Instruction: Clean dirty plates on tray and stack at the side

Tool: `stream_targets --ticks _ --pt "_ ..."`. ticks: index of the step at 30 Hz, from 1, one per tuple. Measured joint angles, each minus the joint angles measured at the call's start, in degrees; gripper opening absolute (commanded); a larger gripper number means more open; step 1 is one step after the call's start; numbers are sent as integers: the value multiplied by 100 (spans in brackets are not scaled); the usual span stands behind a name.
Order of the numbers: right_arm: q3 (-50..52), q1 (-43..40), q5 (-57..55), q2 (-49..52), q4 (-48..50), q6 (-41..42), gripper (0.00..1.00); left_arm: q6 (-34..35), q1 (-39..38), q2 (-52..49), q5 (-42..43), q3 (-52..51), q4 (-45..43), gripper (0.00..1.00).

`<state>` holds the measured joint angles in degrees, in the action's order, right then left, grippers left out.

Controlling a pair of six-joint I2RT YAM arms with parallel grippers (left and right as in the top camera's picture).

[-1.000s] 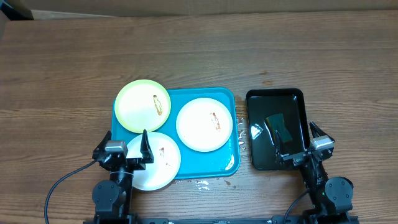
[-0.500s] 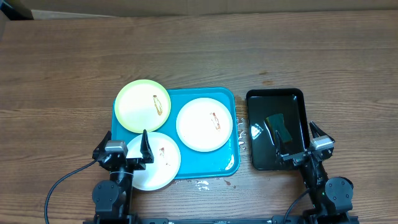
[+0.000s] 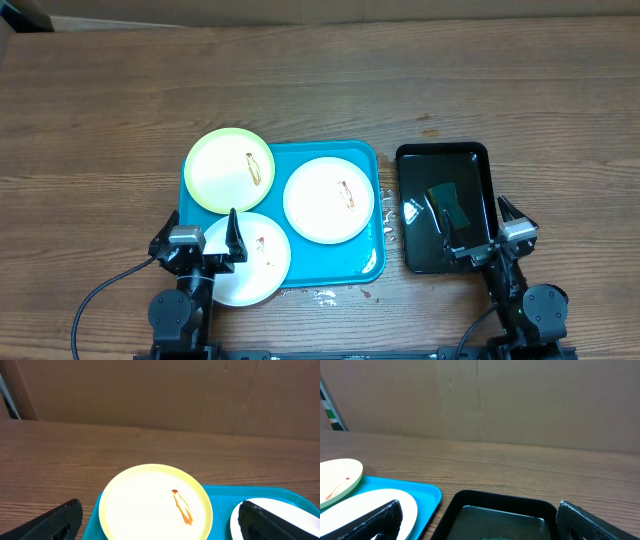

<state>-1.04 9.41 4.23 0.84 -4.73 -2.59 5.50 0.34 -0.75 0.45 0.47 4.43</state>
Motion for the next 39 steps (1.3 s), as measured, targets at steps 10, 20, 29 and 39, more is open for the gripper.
stream_targets --ticks 10,20,29,39 --pt "0 0 0 0 0 -2 100 0 0 0 0 0 0 100" --pt "0 0 0 0 0 0 100 0 0 0 0 0 -7 100" --pt "0 0 236 0 24 42 100 0 0 0 4 0 -98 100" --pt "-496 0 396 22 -466 669 100 487 0 -101 879 730 -94 100"
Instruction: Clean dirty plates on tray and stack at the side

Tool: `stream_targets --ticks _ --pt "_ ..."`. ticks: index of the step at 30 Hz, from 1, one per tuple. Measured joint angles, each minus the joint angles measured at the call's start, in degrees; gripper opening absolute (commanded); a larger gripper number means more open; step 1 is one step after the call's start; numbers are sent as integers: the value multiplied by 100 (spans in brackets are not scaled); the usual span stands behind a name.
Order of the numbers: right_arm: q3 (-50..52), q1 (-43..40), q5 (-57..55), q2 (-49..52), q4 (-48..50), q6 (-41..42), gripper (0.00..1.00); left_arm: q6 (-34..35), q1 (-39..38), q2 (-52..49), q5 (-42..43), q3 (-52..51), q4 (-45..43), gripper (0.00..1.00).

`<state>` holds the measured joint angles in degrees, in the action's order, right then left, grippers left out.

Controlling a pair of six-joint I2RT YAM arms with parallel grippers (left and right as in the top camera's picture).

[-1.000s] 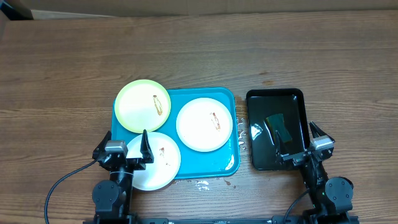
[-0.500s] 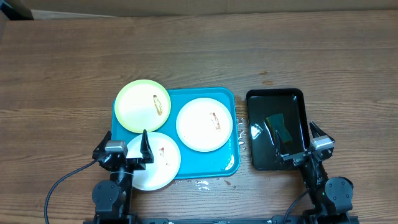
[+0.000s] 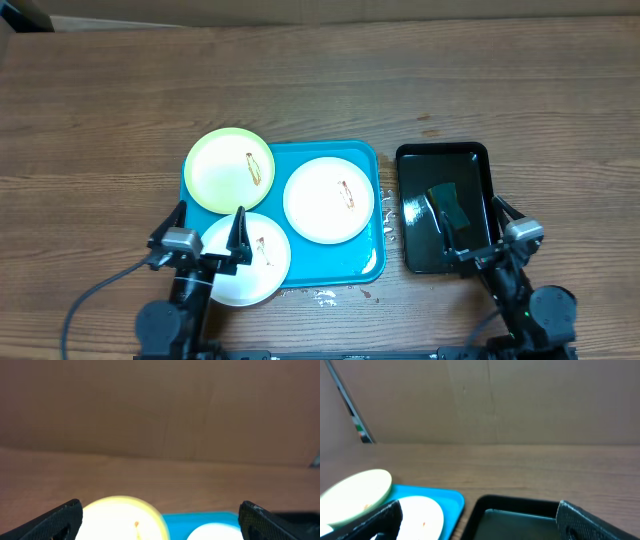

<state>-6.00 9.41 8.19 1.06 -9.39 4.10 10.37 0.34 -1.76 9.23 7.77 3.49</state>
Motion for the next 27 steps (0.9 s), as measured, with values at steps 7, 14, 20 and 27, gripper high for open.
stream_targets --ticks 7,14,20,27 --pt "-2323 0 -24 1084 -1971 127 100 90 0 -1716 435 2833 1491 100" --pt "-5613 0 -33 3904 -4581 173 100 -470 0 -5327 1462 7104 5921 100" --pt "-7917 0 411 6240 -6498 186 100 -719 0 -7722 1709 9084 8113 91" --pt "-8338 -2 643 7678 -6913 190 95 -968 0 -8896 1751 8874 8325 53"
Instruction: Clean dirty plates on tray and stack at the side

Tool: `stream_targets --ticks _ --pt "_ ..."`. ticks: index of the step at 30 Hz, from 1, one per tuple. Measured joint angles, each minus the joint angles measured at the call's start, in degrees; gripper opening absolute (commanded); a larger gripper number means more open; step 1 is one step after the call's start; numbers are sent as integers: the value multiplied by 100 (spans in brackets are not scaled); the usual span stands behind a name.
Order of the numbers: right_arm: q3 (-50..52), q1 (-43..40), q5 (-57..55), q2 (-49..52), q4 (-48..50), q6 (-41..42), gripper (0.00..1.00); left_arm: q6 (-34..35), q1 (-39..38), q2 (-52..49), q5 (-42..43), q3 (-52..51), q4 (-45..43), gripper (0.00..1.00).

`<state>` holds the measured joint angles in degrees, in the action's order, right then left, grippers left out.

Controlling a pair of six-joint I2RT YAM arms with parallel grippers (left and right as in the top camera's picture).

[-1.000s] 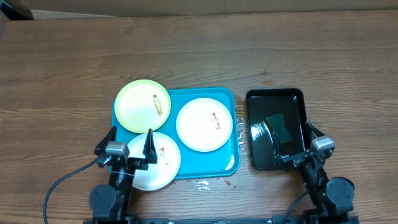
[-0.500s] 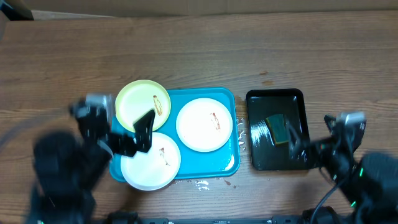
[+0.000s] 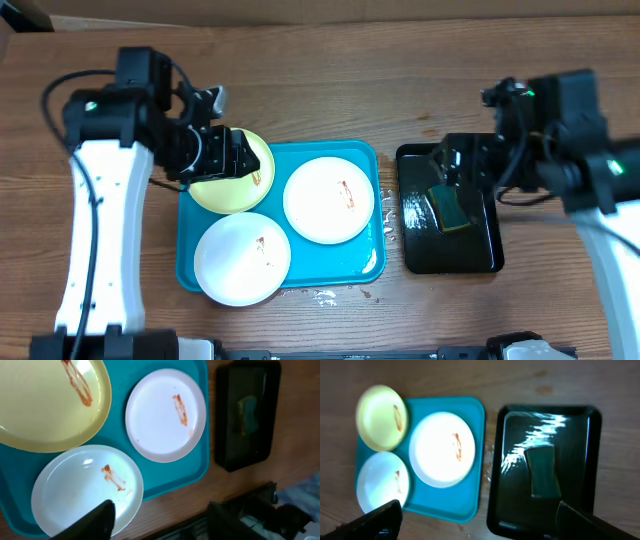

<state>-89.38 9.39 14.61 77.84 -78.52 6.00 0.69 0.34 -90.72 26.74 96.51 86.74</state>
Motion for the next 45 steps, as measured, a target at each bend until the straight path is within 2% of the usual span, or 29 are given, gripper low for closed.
stream_targets --ticks 1,5,9,14,18,29,35,45 --pt "-2 2 -20 162 -70 35 94 -20 -2 -50 9 -181 -72 52" --pt "46 2 -417 754 -162 387 87 -17 -179 -81 -59 -1095 -748 60" --pt "494 2 -776 997 105 675 86 337 -546 -107 -431 -2035 -1624 61" --pt "1432 2 -1054 1067 903 905 87 782 -1056 -116 -979 -2771 -2459 64" --pt "2293 2 -1274 1091 2105 975 87 1062 -1377 -122 -1209 -3023 -3228 65" --pt "3818 2 -1440 1106 3591 1032 88 1746 -1810 -146 -1471 -3126 -3703 66" --pt "3895 2 -1467 1106 3692 1029 86 2144 -2061 -505 -1941 -3128 -3748 71" --pt "3976 2 -1469 1106 3650 1034 85 2319 -2090 -1235 -2151 -3132 -3967 67"
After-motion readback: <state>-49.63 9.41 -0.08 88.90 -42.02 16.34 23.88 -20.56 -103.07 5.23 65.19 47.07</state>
